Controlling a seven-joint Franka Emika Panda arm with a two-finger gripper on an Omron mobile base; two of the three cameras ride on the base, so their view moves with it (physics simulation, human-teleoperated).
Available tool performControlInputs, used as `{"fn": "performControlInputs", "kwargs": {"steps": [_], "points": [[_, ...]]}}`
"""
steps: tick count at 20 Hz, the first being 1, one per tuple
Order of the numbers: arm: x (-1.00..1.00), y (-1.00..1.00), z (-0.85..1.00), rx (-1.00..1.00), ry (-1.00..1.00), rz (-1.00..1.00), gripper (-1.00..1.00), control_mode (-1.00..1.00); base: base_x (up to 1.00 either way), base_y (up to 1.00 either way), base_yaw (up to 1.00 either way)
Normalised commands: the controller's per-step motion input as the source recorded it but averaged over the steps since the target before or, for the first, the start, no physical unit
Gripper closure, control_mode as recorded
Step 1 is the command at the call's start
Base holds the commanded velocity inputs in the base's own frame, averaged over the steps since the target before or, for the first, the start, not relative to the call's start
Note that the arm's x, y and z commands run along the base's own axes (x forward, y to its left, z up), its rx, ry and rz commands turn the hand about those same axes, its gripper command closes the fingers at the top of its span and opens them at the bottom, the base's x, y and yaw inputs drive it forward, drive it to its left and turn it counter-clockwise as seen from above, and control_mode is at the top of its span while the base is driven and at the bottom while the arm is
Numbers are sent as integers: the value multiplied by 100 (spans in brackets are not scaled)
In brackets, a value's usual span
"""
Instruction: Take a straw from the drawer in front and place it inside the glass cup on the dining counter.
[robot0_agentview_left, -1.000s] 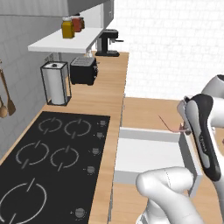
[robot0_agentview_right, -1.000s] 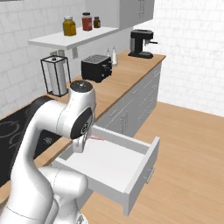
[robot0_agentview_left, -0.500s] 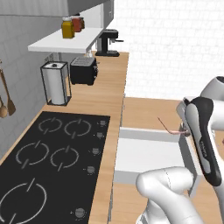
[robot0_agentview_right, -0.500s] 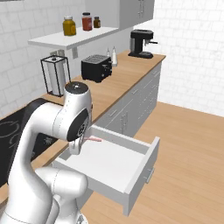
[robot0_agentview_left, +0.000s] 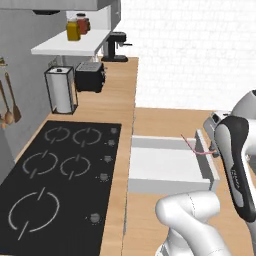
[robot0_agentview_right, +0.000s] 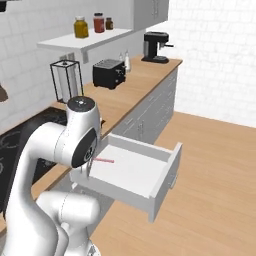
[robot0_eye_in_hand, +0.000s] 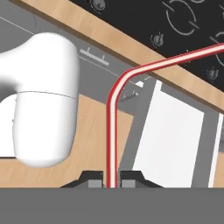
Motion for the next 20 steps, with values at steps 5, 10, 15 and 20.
{"fn": "performControlInputs", "kwargs": {"steps": [5, 10, 15, 20], "points": [[0, 0, 0, 0, 0, 0, 100, 100, -49, -17, -28], [0, 0, 0, 0, 0, 0, 100, 100, -39, -27, -41], [0, 0, 0, 0, 0, 0, 100, 100, -31, -41, -46], [0, 0, 0, 0, 0, 0, 100, 100, -19, -51, -50]]}}
